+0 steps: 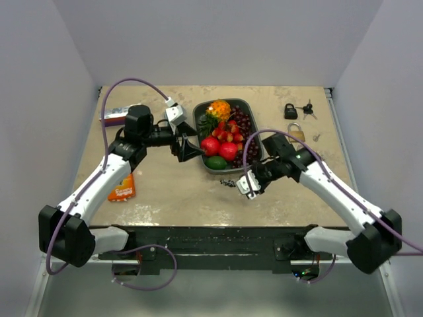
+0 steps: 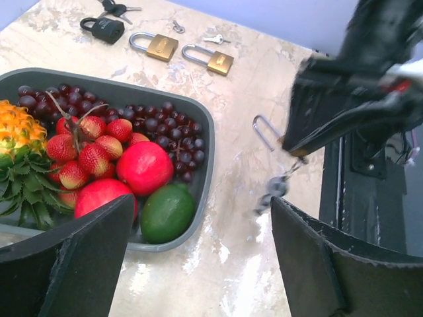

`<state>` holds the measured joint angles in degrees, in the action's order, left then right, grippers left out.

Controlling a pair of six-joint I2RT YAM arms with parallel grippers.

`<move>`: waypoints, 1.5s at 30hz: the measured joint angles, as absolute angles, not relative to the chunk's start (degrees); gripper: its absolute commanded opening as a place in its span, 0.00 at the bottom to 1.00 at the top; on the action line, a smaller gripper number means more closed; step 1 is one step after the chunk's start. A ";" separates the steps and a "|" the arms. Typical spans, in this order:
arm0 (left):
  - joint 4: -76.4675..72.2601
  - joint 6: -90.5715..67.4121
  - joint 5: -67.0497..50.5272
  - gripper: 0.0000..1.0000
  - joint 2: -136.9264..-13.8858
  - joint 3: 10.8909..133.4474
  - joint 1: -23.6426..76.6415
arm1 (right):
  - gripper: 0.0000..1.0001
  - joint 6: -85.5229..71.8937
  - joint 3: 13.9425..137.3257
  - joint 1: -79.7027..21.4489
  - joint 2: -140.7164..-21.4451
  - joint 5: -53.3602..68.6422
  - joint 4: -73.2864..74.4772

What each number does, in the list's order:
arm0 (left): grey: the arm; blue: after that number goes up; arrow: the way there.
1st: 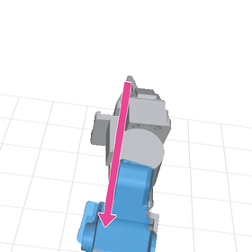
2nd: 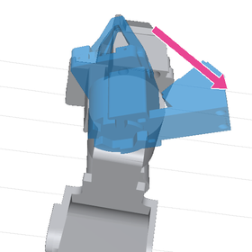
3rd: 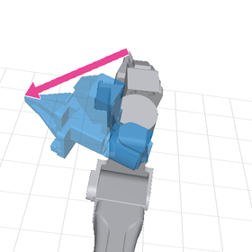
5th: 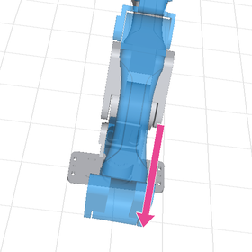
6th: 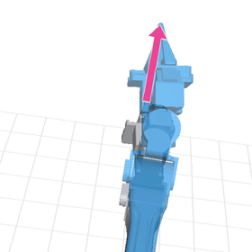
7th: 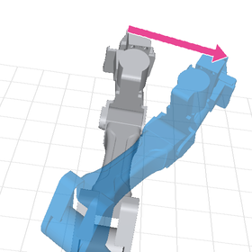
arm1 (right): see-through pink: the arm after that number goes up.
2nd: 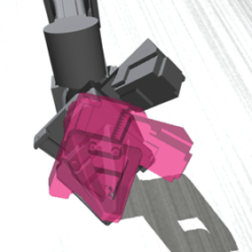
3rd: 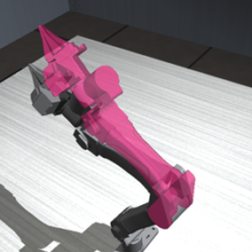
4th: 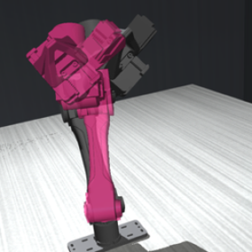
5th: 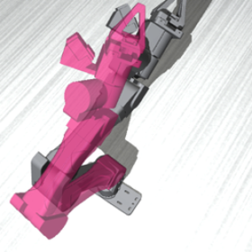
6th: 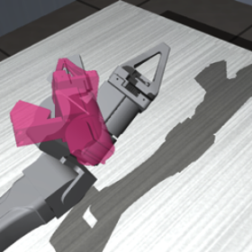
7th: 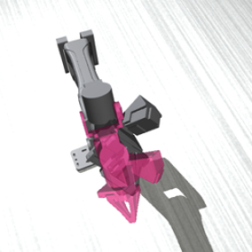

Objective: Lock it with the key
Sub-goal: Pick up the lock from the center of the board.

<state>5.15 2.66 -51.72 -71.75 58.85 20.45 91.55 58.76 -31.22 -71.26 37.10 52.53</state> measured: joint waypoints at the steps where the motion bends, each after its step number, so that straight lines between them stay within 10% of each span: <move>1: 5.08 3.66 -52.05 0.87 -71.77 58.59 20.34 | 0.00 91.55 58.04 -31.22 -68.45 38.09 52.12; 15: 16.36 35.90 -56.71 0.81 -74.46 58.89 31.70 | 0.00 98.70 50.09 -31.44 -52.42 50.17 41.89; 45: 40.29 94.13 -57.95 0.69 -85.41 68.36 47.29 | 0.00 113.47 56.80 -32.42 -65.56 60.01 74.32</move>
<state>40.29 94.13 -57.95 -85.41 68.36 47.29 113.47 56.80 -32.42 -65.56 60.01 74.32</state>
